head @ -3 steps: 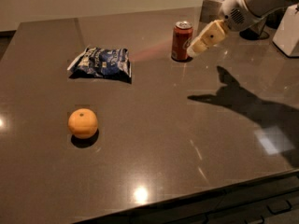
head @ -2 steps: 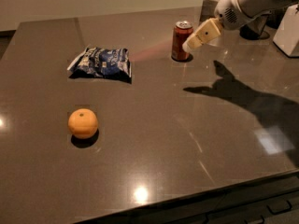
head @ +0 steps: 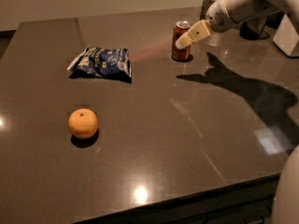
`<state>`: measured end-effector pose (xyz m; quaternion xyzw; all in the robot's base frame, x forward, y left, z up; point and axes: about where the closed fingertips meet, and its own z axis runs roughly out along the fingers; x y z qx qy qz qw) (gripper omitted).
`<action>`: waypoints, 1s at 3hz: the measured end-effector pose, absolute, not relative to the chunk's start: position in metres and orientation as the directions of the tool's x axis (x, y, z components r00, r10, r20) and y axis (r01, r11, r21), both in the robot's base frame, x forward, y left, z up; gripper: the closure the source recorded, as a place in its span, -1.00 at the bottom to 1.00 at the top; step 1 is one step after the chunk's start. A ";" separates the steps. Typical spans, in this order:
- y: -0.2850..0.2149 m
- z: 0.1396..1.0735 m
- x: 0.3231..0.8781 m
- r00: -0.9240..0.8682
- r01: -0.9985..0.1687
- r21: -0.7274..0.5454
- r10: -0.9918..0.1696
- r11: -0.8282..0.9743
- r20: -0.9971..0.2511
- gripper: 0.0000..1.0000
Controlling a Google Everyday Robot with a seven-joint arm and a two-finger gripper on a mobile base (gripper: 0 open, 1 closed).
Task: Knock coke can over
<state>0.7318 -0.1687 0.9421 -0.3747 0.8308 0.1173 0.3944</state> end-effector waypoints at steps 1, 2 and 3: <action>-0.157 0.932 0.748 -0.400 -0.725 -0.077 -0.510 0.685 -0.762 -1.00; -0.146 0.924 0.759 -0.396 -0.734 -0.058 -0.495 0.677 -0.773 -1.00; -0.132 0.922 0.765 -0.379 -0.751 -0.043 -0.484 0.659 -0.789 -0.67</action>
Offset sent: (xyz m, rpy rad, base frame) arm 0.0404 0.0312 -0.0237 0.0960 -0.0026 0.0362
